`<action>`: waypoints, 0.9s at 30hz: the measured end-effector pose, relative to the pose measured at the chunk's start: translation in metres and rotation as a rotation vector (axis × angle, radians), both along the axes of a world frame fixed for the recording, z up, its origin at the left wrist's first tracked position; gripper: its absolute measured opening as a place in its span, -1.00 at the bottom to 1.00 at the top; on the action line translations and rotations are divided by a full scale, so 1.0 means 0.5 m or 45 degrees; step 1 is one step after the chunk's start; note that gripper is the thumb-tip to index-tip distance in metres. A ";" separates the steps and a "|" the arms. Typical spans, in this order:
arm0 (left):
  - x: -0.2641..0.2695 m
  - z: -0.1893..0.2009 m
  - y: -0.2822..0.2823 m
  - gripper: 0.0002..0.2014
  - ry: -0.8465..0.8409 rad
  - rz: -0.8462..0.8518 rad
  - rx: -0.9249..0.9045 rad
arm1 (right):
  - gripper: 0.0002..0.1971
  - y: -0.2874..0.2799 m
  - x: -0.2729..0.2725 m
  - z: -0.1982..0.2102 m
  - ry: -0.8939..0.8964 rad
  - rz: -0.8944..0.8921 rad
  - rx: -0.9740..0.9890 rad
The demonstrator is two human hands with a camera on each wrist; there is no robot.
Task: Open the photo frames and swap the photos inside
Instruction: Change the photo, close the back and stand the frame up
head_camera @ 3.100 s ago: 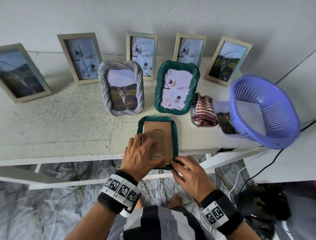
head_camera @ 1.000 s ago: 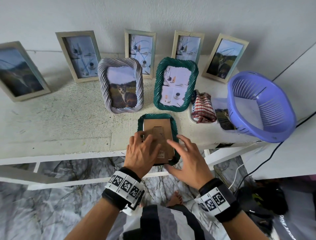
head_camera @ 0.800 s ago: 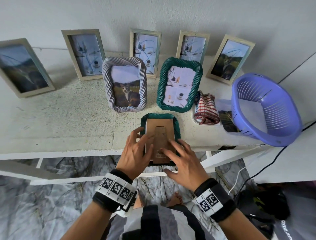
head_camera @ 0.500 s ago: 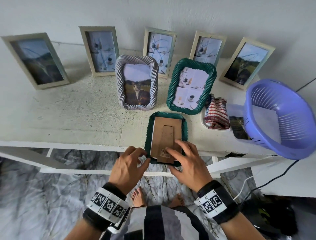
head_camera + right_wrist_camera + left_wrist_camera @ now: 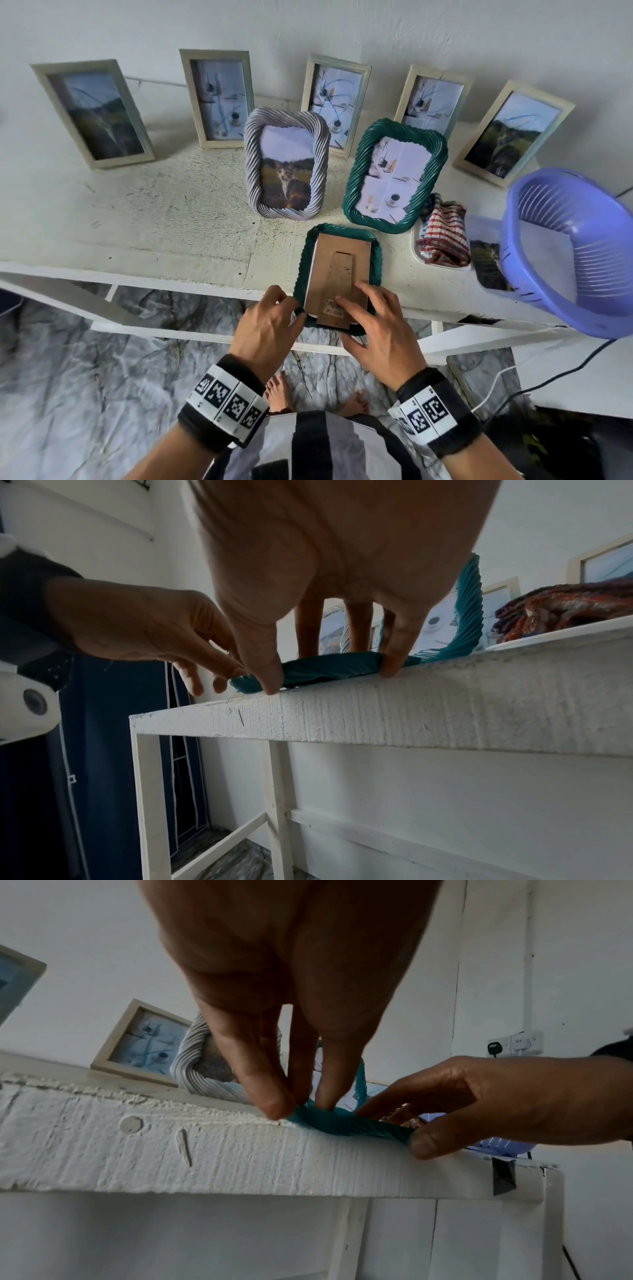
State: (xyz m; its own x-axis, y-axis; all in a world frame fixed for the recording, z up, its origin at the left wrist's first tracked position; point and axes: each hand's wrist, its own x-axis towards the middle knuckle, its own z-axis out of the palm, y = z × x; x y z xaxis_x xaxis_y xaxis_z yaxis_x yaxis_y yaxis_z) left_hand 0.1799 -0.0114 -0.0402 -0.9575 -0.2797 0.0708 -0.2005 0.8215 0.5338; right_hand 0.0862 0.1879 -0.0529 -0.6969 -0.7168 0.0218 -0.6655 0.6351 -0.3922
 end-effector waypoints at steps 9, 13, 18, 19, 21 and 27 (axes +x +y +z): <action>-0.007 -0.008 0.012 -0.91 0.027 0.185 0.301 | -0.45 0.002 -0.001 0.000 -0.004 -0.001 0.009; -0.014 0.000 -0.006 -0.88 -0.040 0.244 0.500 | -0.44 0.003 -0.003 -0.001 -0.018 0.001 0.012; -0.015 -0.003 -0.001 -0.93 -0.031 0.223 0.436 | -0.42 0.002 -0.004 -0.001 -0.016 0.006 0.023; -0.013 -0.004 0.000 -0.96 -0.021 0.210 0.389 | -0.42 0.002 -0.004 0.000 -0.015 0.005 0.022; -0.012 -0.005 -0.002 -0.97 -0.006 0.175 0.336 | -0.43 0.002 -0.004 0.000 -0.011 0.001 0.015; -0.011 -0.007 -0.011 -0.92 0.041 0.162 0.412 | -0.44 0.002 -0.004 -0.001 -0.002 -0.001 -0.025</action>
